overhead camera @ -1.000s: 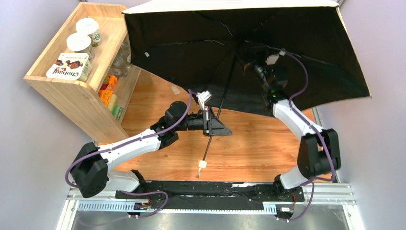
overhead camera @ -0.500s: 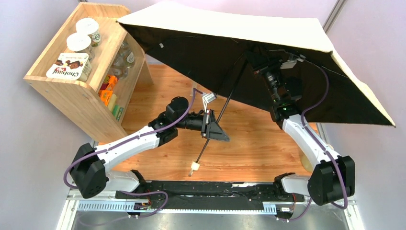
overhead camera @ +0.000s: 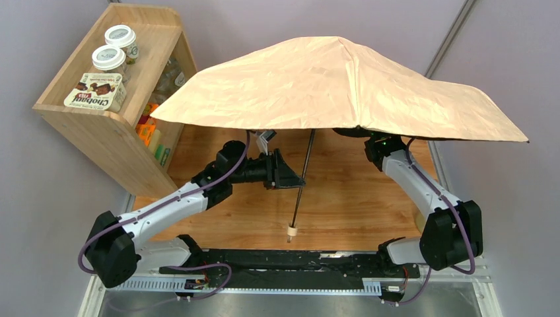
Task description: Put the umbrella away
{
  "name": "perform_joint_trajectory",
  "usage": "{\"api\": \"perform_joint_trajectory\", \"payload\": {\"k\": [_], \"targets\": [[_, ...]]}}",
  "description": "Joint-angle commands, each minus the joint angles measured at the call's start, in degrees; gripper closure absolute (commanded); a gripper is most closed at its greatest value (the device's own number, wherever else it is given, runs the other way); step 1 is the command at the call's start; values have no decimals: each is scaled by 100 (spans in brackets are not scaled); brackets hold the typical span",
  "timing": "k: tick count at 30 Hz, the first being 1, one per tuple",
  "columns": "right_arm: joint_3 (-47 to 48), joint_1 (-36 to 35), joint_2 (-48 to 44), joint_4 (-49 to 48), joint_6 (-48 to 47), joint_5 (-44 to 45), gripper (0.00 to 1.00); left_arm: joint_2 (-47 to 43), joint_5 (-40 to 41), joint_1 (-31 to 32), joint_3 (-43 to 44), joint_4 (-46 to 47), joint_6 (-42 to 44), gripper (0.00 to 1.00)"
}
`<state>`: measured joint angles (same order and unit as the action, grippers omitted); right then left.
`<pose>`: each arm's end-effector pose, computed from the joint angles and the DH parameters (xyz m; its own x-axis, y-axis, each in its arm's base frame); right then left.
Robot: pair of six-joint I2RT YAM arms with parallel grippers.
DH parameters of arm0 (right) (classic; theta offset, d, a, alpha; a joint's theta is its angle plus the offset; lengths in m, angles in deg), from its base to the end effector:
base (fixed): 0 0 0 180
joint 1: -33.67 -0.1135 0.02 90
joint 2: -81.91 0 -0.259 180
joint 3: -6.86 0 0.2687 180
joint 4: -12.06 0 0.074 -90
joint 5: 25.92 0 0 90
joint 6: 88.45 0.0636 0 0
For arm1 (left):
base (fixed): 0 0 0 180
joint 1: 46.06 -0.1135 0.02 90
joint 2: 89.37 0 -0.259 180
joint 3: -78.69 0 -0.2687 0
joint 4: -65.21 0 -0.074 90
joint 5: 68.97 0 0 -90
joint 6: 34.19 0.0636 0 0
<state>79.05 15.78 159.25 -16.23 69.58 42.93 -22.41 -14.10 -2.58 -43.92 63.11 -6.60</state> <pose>0.3293 0.1304 0.3945 -0.4186 0.7737 -0.4755 -0.5721 0.1820 0.7997 0.1976 -0.2378 0.2817 -0.9292 -0.1178 -0.3504 0.3199 0.2186 -0.9219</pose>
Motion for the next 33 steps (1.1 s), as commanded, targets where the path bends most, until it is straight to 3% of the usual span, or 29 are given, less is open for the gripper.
{"api": "perform_joint_trajectory", "payload": {"k": [1, 4, 7, 9, 10, 12, 16, 19, 21, 22, 25, 28, 30, 31, 33], "targets": [[601, 58, 70, -610, -88, 251, 100, -166, 218, 300, -107, 132, 177, 39], [891, 84, 185, -313, -141, 382, 100, -25, 191, 520, 7, 115, 238, 39], [1338, 154, 316, 109, -124, 331, 100, 107, 200, 547, 33, -61, 343, 50], [1759, 189, 404, 609, -202, 182, 100, 151, 191, 547, 51, -70, 379, 69], [2023, 224, 474, 1056, -315, 85, 100, 168, 174, 538, 138, -122, 457, 83], [2551, 242, 554, 1988, -762, -108, 100, 186, 139, 398, 444, -456, 589, 100], [2213, 68, 397, 3099, -985, -793, 100, 326, -54, -260, 1218, -519, 467, 100], [590, -1133, -480, 2872, -1178, -147, 100, 764, -160, -586, 1982, -588, 554, 100], [-413, -1733, -1008, 2102, -942, 407, 100, 1002, -266, -613, 2291, -632, 564, 100], [-696, -1718, -1271, 1897, -854, 610, 100, 1082, -318, -613, 2310, -606, 520, 100], [-332, -1000, -1415, 2439, -1028, 525, 100, 1004, -477, -596, 2030, -247, 362, 100], [-111, -567, -1178, 1923, -582, 225, 100, 653, -240, -517, 1599, -175, 274, 99], [-58, -523, -1099, 1790, -580, 365, 100, 433, -143, -499, 1265, -62, 160, 78], [-84, -505, -1064, 1677, -528, 444, 100, 336, -108, -481, 985, 0, 64, 60], [-84, -418, -923, 1404, -422, 480, 100, 81, 50, -411, 623, 70, -8, 45]]}}
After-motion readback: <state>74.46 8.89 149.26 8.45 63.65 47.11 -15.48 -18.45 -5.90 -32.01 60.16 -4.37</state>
